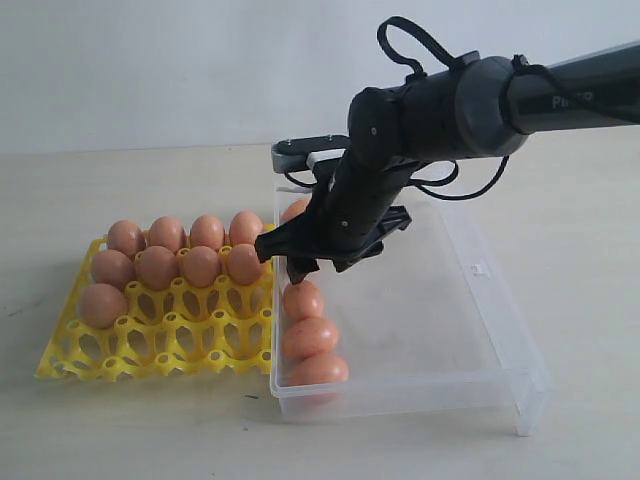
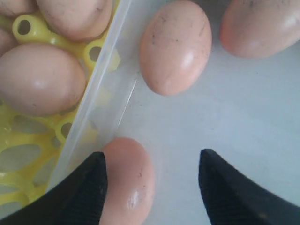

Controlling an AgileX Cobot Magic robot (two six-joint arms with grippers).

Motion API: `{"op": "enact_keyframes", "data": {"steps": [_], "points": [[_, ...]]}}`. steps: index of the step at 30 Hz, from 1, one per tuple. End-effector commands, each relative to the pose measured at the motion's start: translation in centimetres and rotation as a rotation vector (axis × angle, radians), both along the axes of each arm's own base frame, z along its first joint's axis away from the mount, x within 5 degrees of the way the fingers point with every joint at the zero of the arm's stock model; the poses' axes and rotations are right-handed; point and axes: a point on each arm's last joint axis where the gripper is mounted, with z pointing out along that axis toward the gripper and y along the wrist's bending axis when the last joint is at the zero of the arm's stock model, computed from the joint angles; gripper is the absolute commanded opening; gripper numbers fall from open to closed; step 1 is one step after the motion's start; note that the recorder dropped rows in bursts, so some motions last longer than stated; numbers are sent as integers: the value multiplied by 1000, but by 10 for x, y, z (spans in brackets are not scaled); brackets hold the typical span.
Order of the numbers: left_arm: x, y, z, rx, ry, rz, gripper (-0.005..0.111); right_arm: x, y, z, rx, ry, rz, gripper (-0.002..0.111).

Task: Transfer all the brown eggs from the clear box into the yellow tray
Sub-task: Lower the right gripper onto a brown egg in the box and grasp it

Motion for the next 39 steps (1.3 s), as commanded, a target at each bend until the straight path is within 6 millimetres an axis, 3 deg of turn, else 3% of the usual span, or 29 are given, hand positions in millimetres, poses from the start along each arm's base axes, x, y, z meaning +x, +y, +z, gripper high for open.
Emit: {"op": "enact_keyframes", "data": {"steps": [1, 39], "points": [[0, 0, 2, -2, -19, 3, 0, 4, 0, -1, 7, -17, 2, 56], [0, 0, 2, -2, -19, 3, 0, -9, 4, -5, -30, 55, 155, 56]]}}
